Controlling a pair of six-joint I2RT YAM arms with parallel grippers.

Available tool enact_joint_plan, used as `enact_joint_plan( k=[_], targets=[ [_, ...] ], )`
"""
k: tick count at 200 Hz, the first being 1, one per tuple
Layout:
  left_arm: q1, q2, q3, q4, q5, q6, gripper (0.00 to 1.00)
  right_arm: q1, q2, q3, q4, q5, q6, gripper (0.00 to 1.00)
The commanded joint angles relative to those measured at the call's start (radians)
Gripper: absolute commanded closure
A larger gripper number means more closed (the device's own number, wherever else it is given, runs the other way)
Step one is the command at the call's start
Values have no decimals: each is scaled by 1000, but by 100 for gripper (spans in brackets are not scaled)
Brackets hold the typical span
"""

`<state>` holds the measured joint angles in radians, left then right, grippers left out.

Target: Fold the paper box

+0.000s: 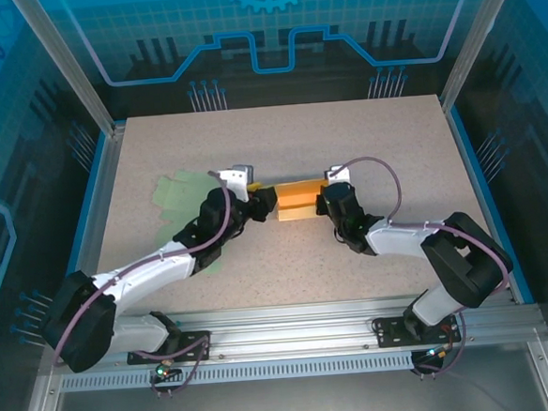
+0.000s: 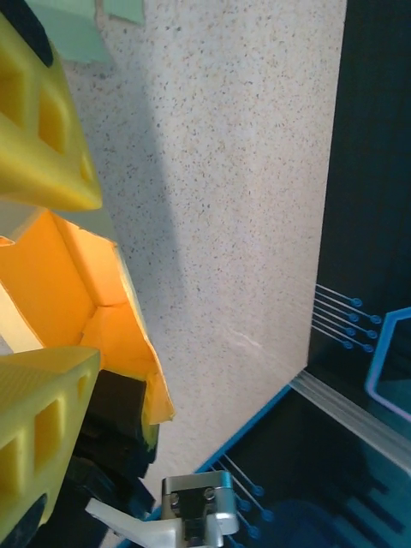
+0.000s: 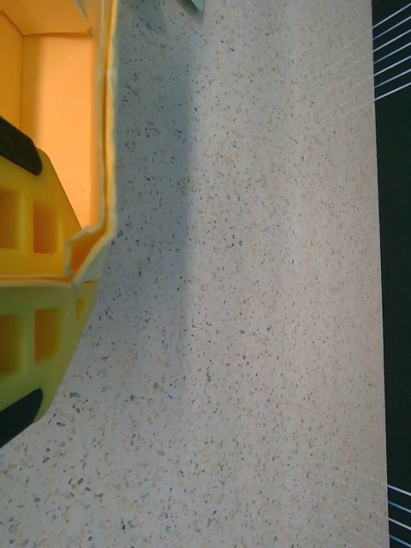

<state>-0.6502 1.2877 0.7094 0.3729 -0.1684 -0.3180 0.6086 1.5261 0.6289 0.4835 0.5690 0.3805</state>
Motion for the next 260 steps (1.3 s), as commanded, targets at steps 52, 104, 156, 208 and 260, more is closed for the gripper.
enact_joint_plan(
  k=[52, 104, 156, 208, 260],
  targets=[
    [152, 96, 159, -451, 302, 348, 39, 19, -49, 63, -205, -49, -18, 100],
    [155, 179, 200, -428, 344, 391, 36, 19, -129, 78, -255, -70, -20, 100],
    [155, 227, 247, -393, 326, 349, 51, 19, -165, 83, -263, -81, -22, 100],
    [154, 255, 289, -405, 267, 292, 68, 19, -156, 88, -267, -77, -23, 100],
    [154, 280, 303, -415, 176, 311, 47, 19, -159, 95, -279, -82, -25, 100]
  ],
)
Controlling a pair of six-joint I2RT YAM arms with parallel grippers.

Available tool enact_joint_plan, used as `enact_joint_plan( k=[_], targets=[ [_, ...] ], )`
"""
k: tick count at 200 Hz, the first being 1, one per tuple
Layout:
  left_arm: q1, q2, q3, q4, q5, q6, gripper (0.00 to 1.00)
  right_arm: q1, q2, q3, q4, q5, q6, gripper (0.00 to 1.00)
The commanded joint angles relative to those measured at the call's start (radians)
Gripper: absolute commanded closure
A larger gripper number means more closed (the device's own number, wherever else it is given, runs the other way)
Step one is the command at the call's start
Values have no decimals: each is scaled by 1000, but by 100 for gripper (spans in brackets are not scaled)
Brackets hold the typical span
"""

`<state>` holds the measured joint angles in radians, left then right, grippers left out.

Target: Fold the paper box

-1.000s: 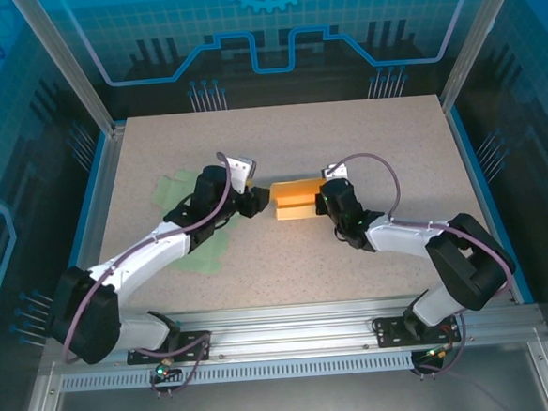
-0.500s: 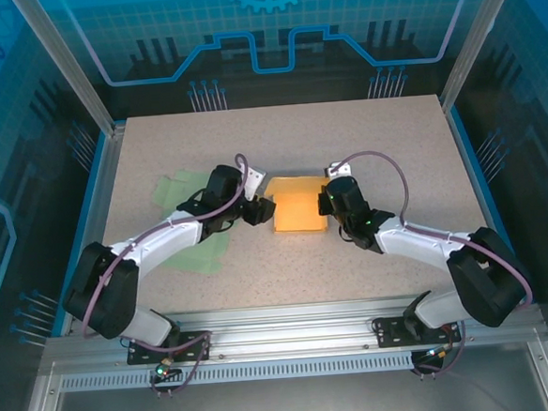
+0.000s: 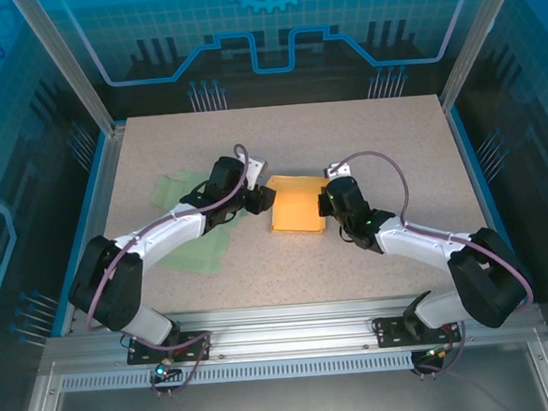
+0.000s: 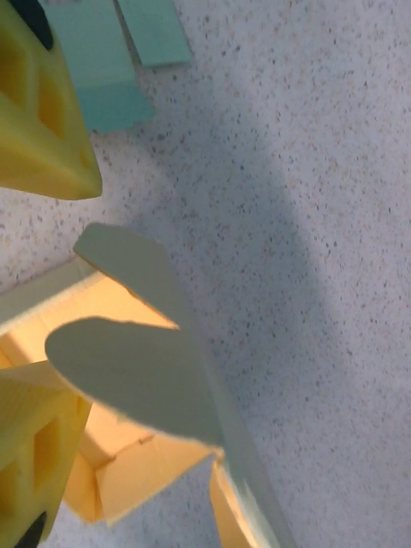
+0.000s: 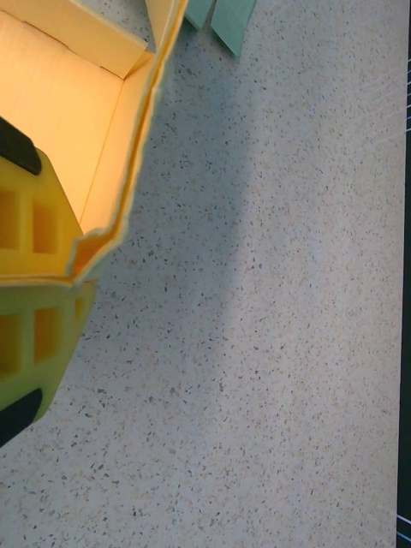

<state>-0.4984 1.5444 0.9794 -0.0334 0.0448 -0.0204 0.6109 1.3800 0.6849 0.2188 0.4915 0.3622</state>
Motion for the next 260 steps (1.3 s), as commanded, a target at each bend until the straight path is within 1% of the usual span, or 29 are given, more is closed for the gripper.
enact_joint_plan(
  k=[1, 36, 55, 70, 78, 99, 121, 146, 172, 198, 231, 246, 260],
  targets=[
    [2, 24, 33, -9, -37, 15, 47, 16, -13, 39, -14, -4, -6, 100],
    [2, 84, 52, 23, -4, 30, 49, 16, -14, 42, -15, -8, -3, 100],
    [2, 116, 85, 15, -2, 27, 58, 16, -12, 44, -19, -10, -3, 100],
    [-2, 120, 100, 15, 1, 7, 66, 17, -12, 45, -23, -7, -2, 100],
    [-1, 117, 104, 18, 5, -7, 69, 16, -13, 44, -24, -8, -1, 100],
    [-5, 115, 124, 6, 11, -61, 73, 16, -11, 43, -26, -10, 7, 100],
    [-10, 115, 129, 8, 22, -141, 82, 17, -10, 44, -25, -21, 21, 100],
    [-12, 111, 109, 47, 62, -254, 87, 18, -5, 42, -14, -31, 32, 100],
    [-16, 111, 83, 94, 74, -371, 90, 19, -3, 41, 3, -38, 36, 100],
    [-39, 117, 59, 137, 41, -429, 90, 19, 3, 48, 16, -47, 55, 100],
    [-88, 137, 30, 192, -35, -410, 91, 19, 30, 65, 33, -68, 132, 100],
    [-106, 146, 16, 220, -69, -399, 95, 19, 42, 79, 42, -80, 167, 100],
    [-117, 152, -1, 252, -90, -395, 96, 21, 55, 93, 45, -91, 190, 100]
  ],
)
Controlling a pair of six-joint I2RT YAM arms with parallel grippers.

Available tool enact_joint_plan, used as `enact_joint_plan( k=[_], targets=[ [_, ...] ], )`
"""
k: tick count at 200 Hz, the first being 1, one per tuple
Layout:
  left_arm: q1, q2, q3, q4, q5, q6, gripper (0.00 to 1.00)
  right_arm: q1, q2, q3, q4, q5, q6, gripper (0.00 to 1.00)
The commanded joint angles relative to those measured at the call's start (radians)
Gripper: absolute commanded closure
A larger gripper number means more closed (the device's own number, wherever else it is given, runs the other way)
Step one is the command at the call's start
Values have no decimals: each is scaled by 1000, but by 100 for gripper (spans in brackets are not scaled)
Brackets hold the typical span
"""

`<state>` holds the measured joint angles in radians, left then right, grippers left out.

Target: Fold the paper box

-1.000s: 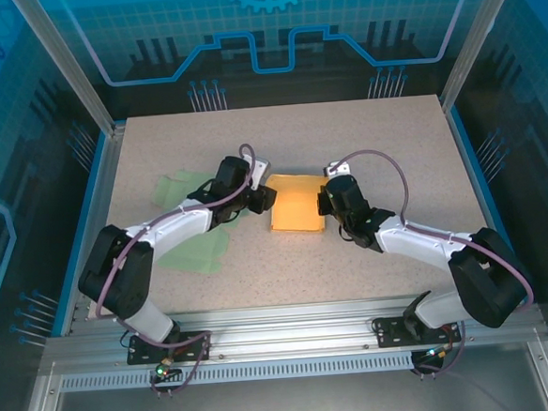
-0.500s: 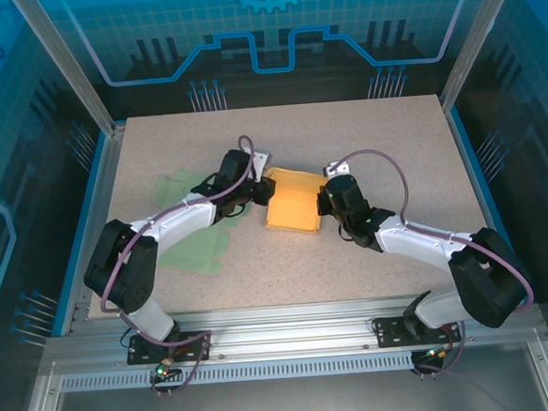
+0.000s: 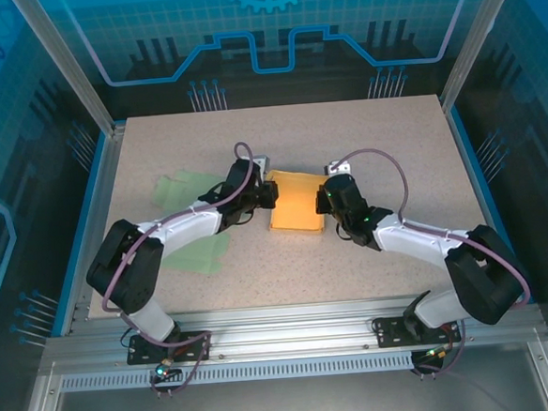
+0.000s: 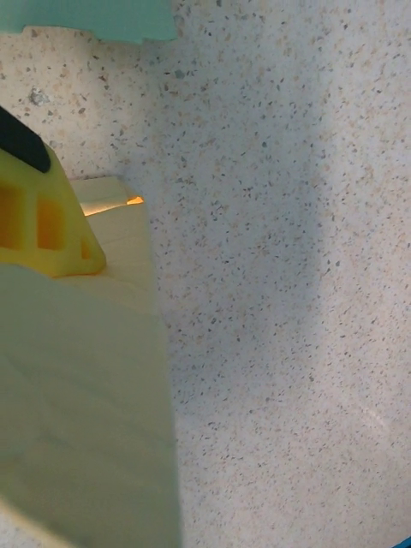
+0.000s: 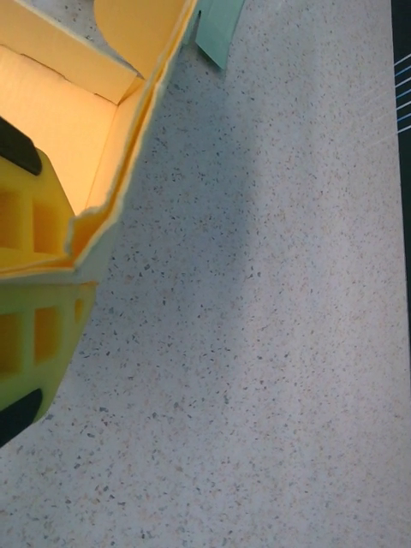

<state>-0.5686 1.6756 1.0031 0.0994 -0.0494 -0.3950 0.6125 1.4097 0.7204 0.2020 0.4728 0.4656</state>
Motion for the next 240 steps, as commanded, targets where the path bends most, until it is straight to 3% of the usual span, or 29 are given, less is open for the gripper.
enact_joint_plan(
  k=[1, 62, 224, 240],
  targets=[
    [-47, 21, -25, 120, 3, -20, 96, 20, 27, 60, 63, -72, 88, 100],
    [-70, 32, -57, 158, -51, -25, 96, 38, 83, 84, 94, -70, 98, 100],
    [-79, 47, -170, 250, -18, -125, 94, 122, 107, -48, 93, 23, 102, 100],
    [-80, 45, -179, 251, -17, -121, 90, 125, 110, -54, 97, 29, 98, 100]
  ],
)
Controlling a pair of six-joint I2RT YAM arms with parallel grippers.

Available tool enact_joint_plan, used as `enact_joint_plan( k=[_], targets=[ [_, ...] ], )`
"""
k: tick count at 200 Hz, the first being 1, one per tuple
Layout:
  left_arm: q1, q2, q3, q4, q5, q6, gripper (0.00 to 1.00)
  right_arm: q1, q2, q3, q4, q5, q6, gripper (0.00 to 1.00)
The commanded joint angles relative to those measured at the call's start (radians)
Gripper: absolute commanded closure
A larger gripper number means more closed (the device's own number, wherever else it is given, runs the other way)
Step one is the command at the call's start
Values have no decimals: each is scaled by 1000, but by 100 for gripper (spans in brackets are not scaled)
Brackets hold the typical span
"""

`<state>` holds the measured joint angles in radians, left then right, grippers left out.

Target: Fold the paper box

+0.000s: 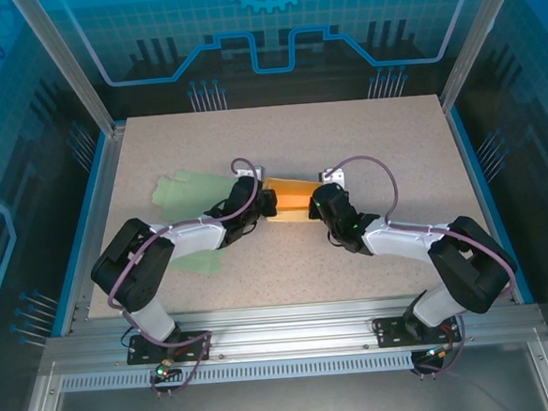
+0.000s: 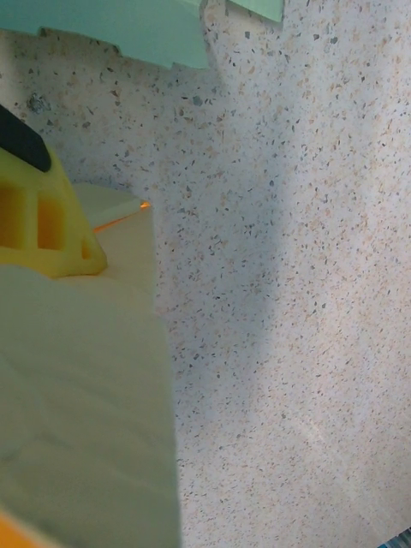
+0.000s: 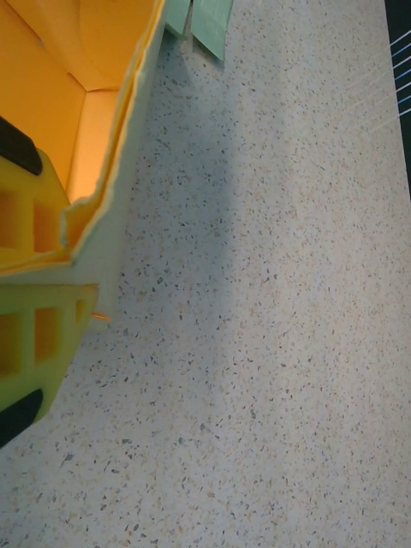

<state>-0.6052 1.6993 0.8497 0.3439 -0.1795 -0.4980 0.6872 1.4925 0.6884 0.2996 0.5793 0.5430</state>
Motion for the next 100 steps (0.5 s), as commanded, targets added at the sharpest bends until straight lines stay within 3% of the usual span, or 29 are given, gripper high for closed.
enact_joint_plan(
  k=[1, 47, 100],
  targets=[
    [-44, 21, -27, 7, 112, -18, 89, 51, 28, -23, -1, -78, 20, 100],
    [-43, -44, -101, 34, 107, -3, 60, 51, 52, -50, -1, -43, 35, 100],
    [-42, -162, -197, 58, 129, 43, 35, 51, 115, -76, 33, -12, 44, 100]
  ],
)
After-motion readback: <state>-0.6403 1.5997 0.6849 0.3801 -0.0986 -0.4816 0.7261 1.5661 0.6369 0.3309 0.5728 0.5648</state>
